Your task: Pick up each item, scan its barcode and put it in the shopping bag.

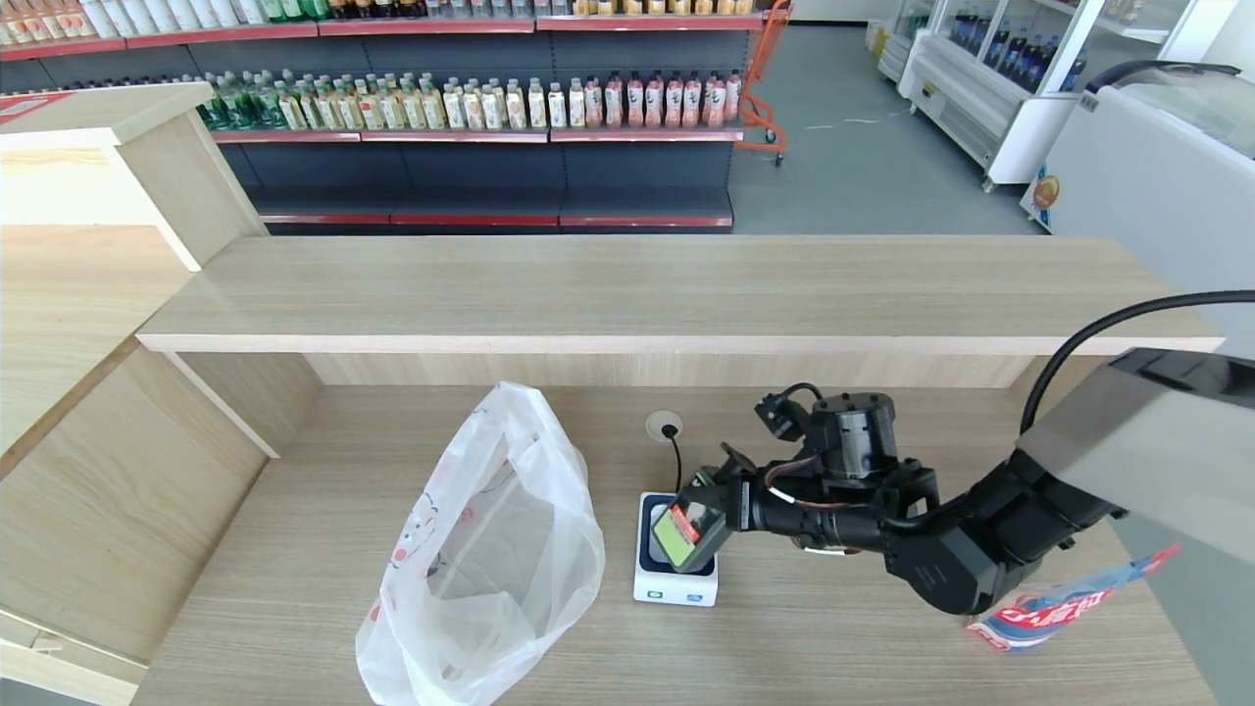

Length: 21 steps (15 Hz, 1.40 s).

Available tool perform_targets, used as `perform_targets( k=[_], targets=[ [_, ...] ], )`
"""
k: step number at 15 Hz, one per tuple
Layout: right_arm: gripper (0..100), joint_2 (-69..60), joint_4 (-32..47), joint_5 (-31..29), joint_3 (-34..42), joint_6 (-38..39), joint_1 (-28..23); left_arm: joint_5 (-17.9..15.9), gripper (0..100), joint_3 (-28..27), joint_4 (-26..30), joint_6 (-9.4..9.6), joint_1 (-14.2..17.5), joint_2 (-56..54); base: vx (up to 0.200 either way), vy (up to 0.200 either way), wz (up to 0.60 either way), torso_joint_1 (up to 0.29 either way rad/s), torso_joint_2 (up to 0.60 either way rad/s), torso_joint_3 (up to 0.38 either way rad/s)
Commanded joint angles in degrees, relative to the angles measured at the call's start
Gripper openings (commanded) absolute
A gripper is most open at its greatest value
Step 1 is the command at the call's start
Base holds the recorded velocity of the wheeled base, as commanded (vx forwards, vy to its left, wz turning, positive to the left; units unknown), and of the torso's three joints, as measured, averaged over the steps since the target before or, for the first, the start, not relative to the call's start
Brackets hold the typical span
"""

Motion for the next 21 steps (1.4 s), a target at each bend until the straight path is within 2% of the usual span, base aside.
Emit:
perform_targets(
  k=[1,5,7,11,19,21],
  targets=[
    [0,-9.8,0.1,0.3,3.1,4.1,-1.1,0.0,100,0.0,0.0,-0.02,0.0,0.0,0.000,0.000,0.00,0.000,0.00,0.000],
    [0,-24.3,-0.2,-2.1,13.0,-10.1,-4.4,0.0,100,0.0,0.0,-0.02,0.0,0.0,0.000,0.000,0.00,0.000,0.00,0.000],
    [0,-28.2,-0.2,-2.1,18.7,-11.9,-4.3,0.0,100,0.0,0.0,-0.02,0.0,0.0,0.000,0.000,0.00,0.000,0.00,0.000],
    [0,-30.3,-0.5,-2.2,23.4,-8.3,-4.3,0.0,100,0.0,0.0,-0.11,0.0,0.0,0.000,0.000,0.00,0.000,0.00,0.000],
    [0,-31.1,-0.5,-2.2,24.7,-4.7,-4.6,0.0,100,0.0,0.0,0.07,0.0,0.0,0.000,0.000,0.00,0.000,0.00,0.000],
    [0,-31.0,-0.5,-2.1,24.3,-4.1,-4.6,0.0,100,0.0,0.0,-0.02,0.0,0.0,0.000,0.200,0.00,0.002,0.00,0.002]
  ],
)
